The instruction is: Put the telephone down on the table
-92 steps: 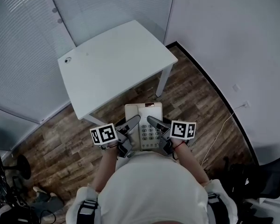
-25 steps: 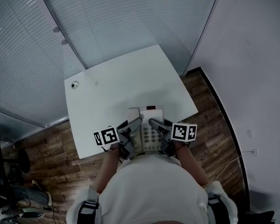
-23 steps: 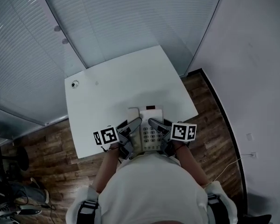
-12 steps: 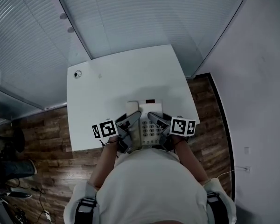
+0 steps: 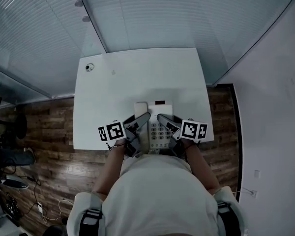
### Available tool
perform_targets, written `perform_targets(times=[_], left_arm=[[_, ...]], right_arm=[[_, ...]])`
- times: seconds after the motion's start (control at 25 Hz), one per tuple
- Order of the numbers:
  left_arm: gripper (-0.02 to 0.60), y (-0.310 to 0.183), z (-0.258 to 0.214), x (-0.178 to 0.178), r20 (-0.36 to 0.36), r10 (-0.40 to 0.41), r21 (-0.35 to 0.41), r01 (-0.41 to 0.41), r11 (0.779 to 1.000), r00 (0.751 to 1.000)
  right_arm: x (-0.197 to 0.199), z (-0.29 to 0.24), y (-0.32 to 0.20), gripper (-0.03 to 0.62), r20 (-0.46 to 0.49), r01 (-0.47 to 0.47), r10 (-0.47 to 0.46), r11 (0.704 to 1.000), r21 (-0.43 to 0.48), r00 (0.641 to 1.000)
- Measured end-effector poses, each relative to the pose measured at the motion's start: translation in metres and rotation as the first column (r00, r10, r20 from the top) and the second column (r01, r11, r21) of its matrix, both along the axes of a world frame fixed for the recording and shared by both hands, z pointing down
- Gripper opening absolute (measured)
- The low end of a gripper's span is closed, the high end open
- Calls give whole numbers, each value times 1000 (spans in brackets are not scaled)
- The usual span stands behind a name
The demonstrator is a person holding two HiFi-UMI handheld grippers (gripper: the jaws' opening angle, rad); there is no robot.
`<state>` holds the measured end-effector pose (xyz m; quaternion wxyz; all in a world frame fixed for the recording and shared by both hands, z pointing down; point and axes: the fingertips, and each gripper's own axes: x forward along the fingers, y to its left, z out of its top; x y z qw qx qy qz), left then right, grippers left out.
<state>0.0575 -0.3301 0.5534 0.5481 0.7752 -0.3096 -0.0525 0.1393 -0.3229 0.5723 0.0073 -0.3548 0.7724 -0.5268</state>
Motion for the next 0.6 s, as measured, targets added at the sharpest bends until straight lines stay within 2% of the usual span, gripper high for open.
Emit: perform_targets(times=[0.36, 0.6], left_arm=[[410, -22, 25, -17, 10, -52, -46, 52, 998, 999], [410, -36, 45, -26, 16, -58, -72, 59, 996, 998]], right_arm=[[-17, 25, -25, 314, -4, 51, -51, 998, -42, 999], [-25, 44, -39, 314, -9, 50, -51, 996, -73, 999]])
